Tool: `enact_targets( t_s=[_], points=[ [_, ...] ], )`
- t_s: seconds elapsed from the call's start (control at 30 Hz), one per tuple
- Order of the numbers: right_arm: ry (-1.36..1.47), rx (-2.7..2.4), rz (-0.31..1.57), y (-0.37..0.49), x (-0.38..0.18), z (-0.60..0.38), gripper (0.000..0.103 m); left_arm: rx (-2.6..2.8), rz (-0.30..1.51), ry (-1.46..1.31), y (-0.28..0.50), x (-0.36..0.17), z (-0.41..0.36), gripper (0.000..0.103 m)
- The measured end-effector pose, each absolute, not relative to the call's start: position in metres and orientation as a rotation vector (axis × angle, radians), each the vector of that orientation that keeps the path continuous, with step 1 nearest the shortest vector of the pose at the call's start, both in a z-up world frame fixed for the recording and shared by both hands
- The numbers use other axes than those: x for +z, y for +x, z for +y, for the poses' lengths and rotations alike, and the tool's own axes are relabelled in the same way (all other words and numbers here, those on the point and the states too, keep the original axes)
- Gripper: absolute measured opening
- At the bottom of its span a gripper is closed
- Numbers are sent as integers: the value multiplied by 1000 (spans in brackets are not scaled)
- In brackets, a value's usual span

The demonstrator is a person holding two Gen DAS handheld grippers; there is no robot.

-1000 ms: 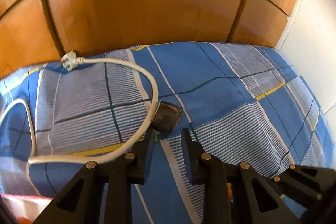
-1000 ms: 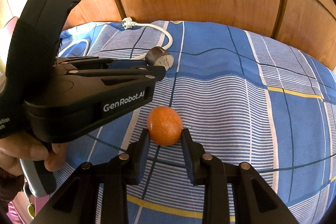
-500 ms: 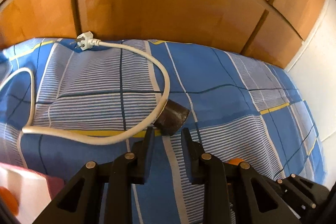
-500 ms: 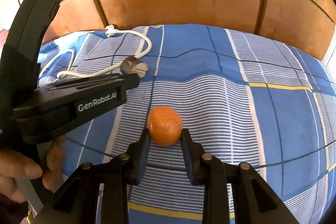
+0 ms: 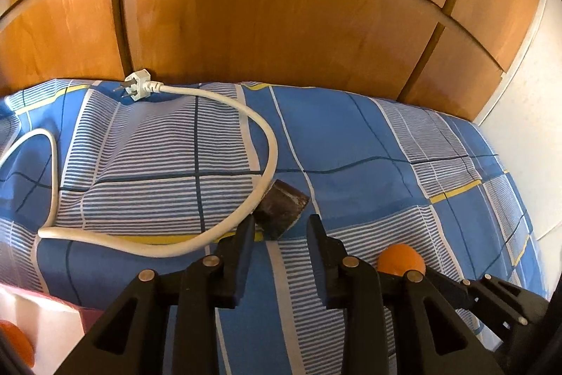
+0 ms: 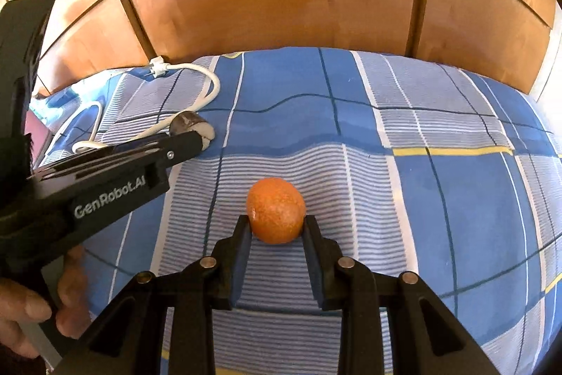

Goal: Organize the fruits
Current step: 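Grasp the dark cylinder by the white cable with the left gripper while the right gripper holds the mandarin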

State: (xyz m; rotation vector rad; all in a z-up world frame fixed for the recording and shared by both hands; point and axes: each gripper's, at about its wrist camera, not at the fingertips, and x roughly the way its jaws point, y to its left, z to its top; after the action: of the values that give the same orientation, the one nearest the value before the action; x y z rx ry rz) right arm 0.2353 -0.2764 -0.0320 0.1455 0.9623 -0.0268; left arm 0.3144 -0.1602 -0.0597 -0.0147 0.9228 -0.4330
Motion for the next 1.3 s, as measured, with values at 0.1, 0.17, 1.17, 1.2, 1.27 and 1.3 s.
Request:
enact_targets(
  t_s=[0.1, 0.17, 1.17, 1.2, 1.27, 1.3],
  points=[
    [143, -30, 959, 241, -33, -277, 30, -441, 919, -2, 317, -60, -163, 31],
    [141, -32, 955, 242, -33, -278, 30, -448, 916, 9, 318, -61, -165, 31],
    [149, -15, 940, 242, -34, -281, 30, -558, 847, 128, 318, -49, -179, 34],
    [146, -14, 941, 242, -34, -281, 30, -558, 848, 132, 319, -51, -178, 35],
    [137, -11, 942, 244, -34, -280, 30, -569, 860, 132, 321, -53, -175, 34],
    [131, -10, 942, 245, -34, -280, 30, -577, 857, 134, 321, -54, -174, 34]
  ],
)
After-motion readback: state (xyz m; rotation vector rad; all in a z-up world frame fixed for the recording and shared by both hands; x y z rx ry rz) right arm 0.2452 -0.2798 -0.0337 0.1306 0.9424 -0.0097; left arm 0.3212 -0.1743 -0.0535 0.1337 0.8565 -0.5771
